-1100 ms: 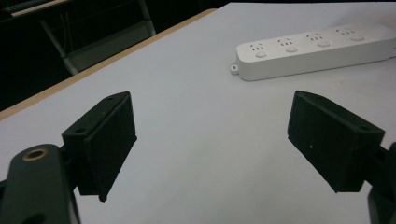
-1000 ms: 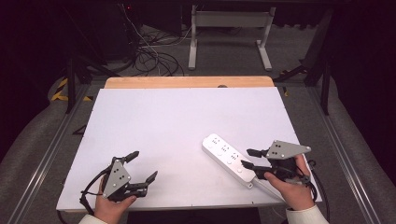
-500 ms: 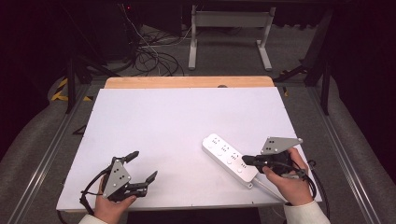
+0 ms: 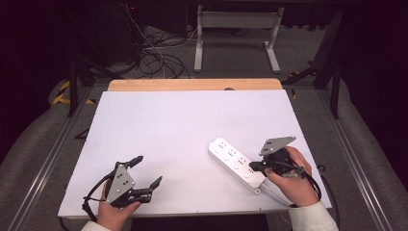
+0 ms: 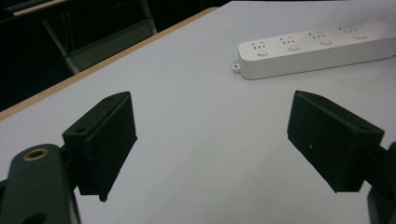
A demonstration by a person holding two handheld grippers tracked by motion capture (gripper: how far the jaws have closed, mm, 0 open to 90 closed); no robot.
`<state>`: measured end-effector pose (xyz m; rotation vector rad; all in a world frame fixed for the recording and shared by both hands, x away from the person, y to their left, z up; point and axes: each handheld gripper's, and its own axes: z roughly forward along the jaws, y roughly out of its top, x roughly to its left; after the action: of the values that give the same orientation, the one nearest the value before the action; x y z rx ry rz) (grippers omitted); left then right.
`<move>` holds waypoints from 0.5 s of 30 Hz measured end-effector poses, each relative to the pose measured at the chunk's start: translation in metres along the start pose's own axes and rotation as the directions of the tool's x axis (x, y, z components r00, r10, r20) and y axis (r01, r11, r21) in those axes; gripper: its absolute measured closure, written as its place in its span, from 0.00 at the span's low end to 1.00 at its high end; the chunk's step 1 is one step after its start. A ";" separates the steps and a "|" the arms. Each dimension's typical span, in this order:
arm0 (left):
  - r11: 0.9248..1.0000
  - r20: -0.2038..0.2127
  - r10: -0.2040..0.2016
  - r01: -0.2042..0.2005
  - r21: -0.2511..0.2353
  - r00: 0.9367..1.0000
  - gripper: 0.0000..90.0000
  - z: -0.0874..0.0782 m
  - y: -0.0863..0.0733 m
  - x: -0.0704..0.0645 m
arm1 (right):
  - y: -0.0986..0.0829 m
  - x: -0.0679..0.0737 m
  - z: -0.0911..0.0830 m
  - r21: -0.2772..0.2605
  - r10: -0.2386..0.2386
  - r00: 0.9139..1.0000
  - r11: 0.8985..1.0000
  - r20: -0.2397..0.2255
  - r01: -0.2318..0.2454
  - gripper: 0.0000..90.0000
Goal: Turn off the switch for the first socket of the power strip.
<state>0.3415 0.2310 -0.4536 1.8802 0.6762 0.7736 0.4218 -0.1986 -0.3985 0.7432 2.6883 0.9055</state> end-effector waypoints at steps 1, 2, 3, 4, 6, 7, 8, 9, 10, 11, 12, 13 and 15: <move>1.000 0.000 0.000 0.000 0.000 1.000 0.17 0.000 0.000 0.000 | 0.000 0.000 0.000 0.000 0.000 1.000 1.000 0.000 0.000 1.00; 1.000 0.000 0.001 -0.001 0.000 1.000 0.17 0.000 0.000 0.000 | 0.000 0.000 0.004 0.025 0.002 1.000 1.000 0.001 -0.002 1.00; 1.000 0.001 0.000 0.000 0.001 1.000 0.17 0.000 0.000 0.000 | 0.001 -0.001 0.006 0.037 0.002 1.000 0.999 0.000 -0.002 1.00; 1.000 0.004 -0.011 0.011 0.003 1.000 0.17 0.001 0.000 -0.001 | 0.001 0.000 0.008 0.047 0.002 1.000 0.999 0.002 -0.002 1.00; 1.000 0.003 -0.009 0.009 0.004 1.000 0.17 0.001 0.000 -0.001 | 0.001 -0.001 0.013 0.070 -0.002 1.000 0.998 -0.005 0.003 1.00; 1.000 0.003 -0.009 0.009 0.004 1.000 0.17 0.001 0.000 -0.001 | 0.001 -0.001 0.015 0.081 -0.002 1.000 0.997 -0.009 0.003 1.00; 1.000 0.003 -0.007 0.007 0.005 1.000 0.17 0.001 0.000 -0.001 | 0.001 -0.002 0.017 0.090 -0.003 1.000 0.996 -0.012 0.004 1.00; 1.000 0.002 -0.006 0.006 0.006 1.000 0.17 0.001 0.000 -0.001 | 0.001 -0.002 0.018 0.099 -0.004 1.000 0.995 -0.011 0.005 1.00; 1.000 0.000 -0.001 0.001 0.007 1.000 0.17 0.001 0.000 0.000 | 0.001 -0.002 0.018 0.099 -0.004 1.000 0.995 -0.011 0.005 1.00; 1.000 0.000 0.004 -0.004 0.007 1.000 0.17 0.001 0.000 0.000 | 0.001 -0.002 0.021 0.111 -0.001 1.000 0.994 -0.014 0.002 1.00; 1.000 -0.002 0.008 -0.008 0.009 1.000 0.17 0.001 0.000 0.000 | 0.001 -0.002 0.023 0.118 -0.003 1.000 0.993 -0.021 0.005 1.00; 1.000 -0.001 0.007 -0.007 0.009 1.000 0.17 0.001 0.000 0.000 | 0.001 -0.002 0.024 0.121 -0.006 1.000 0.993 -0.025 0.009 1.00; 1.000 -0.002 0.009 -0.009 0.010 1.000 0.17 0.001 0.000 0.000 | 0.001 -0.002 0.026 0.130 -0.004 1.000 0.991 -0.028 0.008 1.00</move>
<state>0.3421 0.2303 -0.4543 1.8925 0.6751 0.7795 0.4324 -0.1856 -0.4181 0.7535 2.7942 0.7496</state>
